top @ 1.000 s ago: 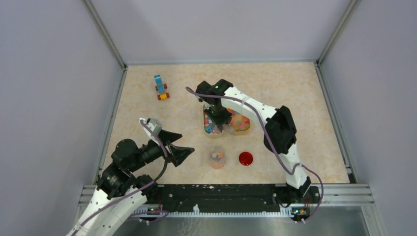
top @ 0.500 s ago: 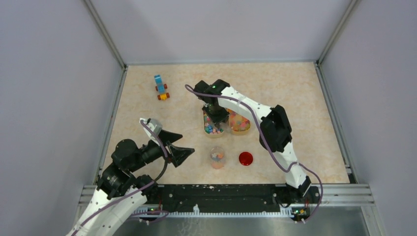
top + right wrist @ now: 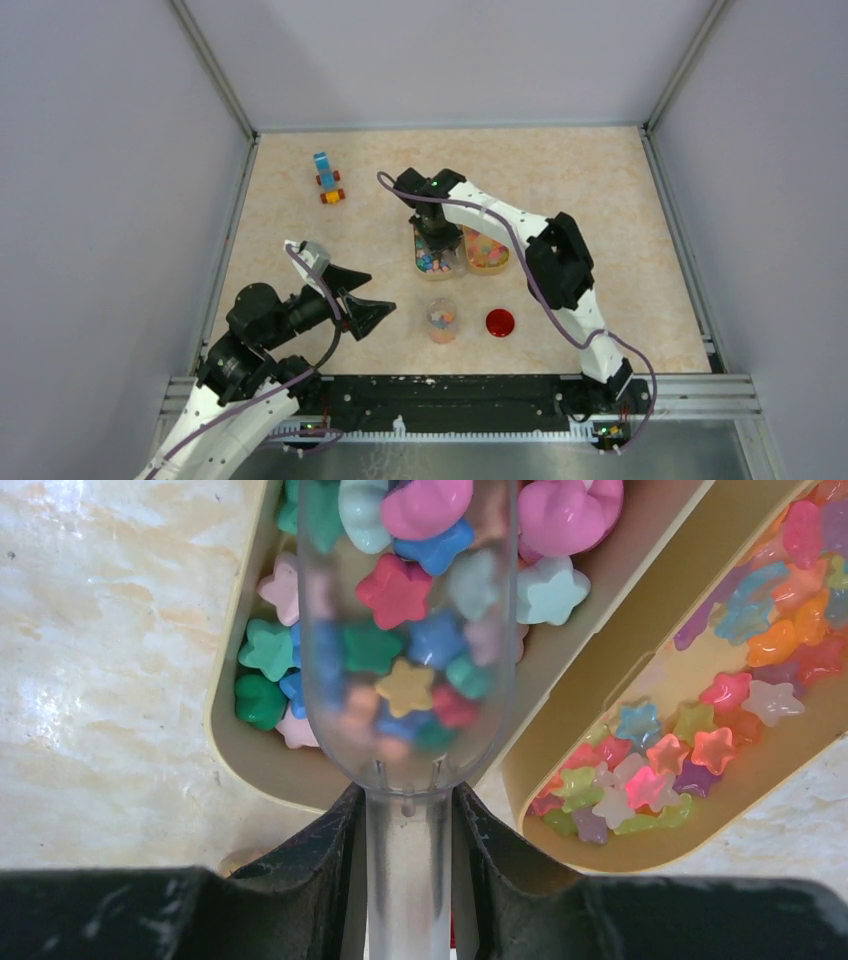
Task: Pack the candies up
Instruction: Scoop the fake candies from the storage box.
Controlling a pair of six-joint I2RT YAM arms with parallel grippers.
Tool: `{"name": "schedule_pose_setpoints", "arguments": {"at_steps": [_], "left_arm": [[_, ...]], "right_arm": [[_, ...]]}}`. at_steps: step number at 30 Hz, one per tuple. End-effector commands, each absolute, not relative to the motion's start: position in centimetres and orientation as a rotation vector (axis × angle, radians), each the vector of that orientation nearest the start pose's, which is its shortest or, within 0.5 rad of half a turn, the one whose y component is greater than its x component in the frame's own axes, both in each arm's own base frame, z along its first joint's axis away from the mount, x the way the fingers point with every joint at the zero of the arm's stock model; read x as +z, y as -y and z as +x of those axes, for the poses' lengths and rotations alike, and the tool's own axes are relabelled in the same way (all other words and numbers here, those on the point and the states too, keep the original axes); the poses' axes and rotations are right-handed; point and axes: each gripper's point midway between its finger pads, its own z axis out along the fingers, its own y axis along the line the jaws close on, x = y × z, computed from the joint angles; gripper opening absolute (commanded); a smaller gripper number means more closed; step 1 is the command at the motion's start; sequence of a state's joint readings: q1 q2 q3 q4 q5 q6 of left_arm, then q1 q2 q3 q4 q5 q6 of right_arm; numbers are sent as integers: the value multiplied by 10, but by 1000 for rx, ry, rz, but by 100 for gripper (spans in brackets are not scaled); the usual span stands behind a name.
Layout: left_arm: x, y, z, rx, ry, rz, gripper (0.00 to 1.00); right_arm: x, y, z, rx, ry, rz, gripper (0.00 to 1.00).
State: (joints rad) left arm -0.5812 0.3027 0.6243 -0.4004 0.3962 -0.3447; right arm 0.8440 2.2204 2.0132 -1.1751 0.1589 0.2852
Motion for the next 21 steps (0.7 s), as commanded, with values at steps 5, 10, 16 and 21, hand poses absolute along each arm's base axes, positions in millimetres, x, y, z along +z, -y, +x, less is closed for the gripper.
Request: {"name": "schedule_pose_setpoints", "arguments": {"at_steps": [5, 10, 16, 21], "left_arm": [[279, 183, 132, -1019, -1617, 525, 99], [279, 183, 133, -1016, -1618, 524, 99], [277, 184, 135, -1012, -1627, 521, 99], [276, 184, 136, -1010, -1636, 520, 99]], "right_arm": [[73, -319, 322, -37, -2715, -696, 0], [78, -317, 323, -13, -2675, -699, 0], [94, -314, 319, 30, -2623, -700, 0], [113, -312, 313, 63, -2561, -717, 0]]}}
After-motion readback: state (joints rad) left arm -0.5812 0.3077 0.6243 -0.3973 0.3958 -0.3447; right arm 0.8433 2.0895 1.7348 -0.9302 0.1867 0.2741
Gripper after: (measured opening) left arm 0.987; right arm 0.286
